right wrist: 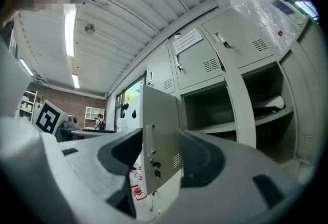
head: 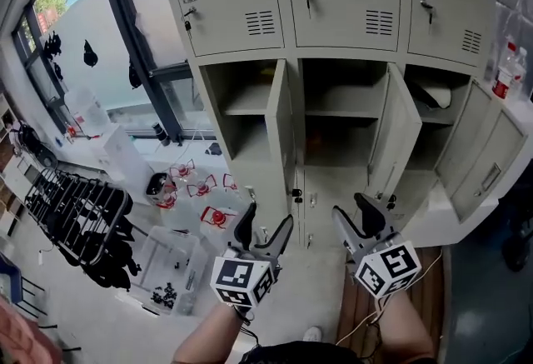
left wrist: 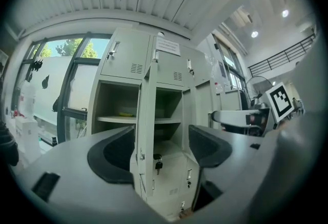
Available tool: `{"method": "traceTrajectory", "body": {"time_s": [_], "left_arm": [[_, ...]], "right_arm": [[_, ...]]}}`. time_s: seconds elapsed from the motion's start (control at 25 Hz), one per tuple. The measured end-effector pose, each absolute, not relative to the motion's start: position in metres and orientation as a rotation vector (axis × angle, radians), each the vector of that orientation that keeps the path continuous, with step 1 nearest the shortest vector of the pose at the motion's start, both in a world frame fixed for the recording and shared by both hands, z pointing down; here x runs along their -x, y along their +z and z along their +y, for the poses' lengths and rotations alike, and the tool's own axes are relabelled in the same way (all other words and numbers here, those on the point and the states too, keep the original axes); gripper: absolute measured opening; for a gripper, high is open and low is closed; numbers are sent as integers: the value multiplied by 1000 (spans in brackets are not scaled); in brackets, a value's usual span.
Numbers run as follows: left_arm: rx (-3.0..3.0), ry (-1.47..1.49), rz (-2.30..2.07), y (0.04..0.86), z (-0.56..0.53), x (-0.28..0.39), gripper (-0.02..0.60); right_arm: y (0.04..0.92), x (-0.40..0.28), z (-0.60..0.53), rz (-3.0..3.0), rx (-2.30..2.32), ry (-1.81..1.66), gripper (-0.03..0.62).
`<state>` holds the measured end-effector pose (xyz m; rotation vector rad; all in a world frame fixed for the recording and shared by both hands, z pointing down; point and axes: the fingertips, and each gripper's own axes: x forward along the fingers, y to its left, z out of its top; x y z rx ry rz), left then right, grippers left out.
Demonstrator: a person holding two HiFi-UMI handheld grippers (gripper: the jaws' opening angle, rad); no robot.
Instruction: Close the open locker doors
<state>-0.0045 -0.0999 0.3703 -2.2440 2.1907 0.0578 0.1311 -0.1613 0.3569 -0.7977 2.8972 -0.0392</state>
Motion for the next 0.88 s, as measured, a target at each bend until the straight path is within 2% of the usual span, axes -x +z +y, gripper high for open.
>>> {"method": "traceTrajectory", "body": {"time_s": [0.88], "left_arm": [[2191, 53, 2210, 355, -166, 7, 313]], "right_arm": [[347, -121, -198, 2906, 704, -36, 206]]}}
